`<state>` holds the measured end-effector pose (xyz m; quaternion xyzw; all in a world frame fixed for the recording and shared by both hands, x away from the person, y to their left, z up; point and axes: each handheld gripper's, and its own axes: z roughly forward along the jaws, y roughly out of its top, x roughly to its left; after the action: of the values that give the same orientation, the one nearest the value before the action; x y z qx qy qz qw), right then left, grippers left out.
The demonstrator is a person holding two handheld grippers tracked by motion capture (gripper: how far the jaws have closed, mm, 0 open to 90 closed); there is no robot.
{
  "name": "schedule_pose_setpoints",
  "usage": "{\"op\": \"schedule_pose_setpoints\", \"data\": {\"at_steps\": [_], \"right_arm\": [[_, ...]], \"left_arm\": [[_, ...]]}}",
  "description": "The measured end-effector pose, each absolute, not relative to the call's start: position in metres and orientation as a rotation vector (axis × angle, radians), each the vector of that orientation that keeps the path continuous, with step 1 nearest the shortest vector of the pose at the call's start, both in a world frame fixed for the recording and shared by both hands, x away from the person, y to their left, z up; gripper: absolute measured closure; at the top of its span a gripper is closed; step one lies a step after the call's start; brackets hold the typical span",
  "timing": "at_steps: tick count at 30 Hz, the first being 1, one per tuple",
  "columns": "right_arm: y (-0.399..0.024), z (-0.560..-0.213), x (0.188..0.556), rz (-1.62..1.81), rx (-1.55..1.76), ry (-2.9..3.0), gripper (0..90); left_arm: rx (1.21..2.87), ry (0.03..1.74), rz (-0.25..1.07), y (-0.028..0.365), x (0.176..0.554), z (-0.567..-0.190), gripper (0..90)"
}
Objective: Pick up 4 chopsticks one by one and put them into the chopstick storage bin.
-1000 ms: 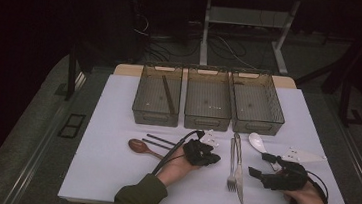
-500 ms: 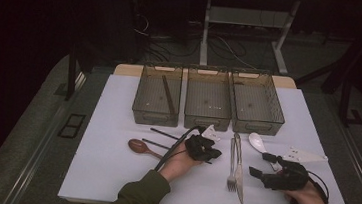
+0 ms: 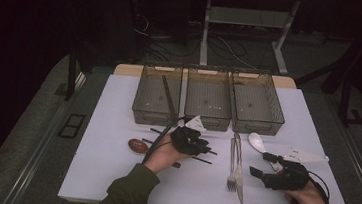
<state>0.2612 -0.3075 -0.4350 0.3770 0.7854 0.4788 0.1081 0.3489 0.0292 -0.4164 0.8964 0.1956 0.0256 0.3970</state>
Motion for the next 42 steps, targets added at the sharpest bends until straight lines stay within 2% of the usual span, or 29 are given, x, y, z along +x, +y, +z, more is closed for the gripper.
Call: {"op": "schedule_pose_setpoints", "data": {"at_steps": [8,14,24,35,42], "right_arm": [[-0.307,-0.435,0.261,1.405,1.113,2.314,20.1],[-0.307,-0.435,0.261,1.405,1.113,2.321,20.1],[-0.307,-0.436,0.262,1.404,1.105,2.323,20.1],[-0.307,-0.436,0.262,1.403,1.105,2.325,20.1],[-0.307,-0.436,0.261,1.403,1.107,2.324,20.1]], "left_arm": [[2.308,0.497,0.087,0.079,0.356,-0.411,64.3],[2.363,0.464,0.075,0.1,0.357,-0.421,63.5],[2.441,0.342,0.06,0.088,0.358,-0.436,66.6],[2.447,0.295,0.063,0.085,0.36,-0.44,76.9],[2.425,0.292,0.053,0.082,0.361,-0.442,78.2]]}}
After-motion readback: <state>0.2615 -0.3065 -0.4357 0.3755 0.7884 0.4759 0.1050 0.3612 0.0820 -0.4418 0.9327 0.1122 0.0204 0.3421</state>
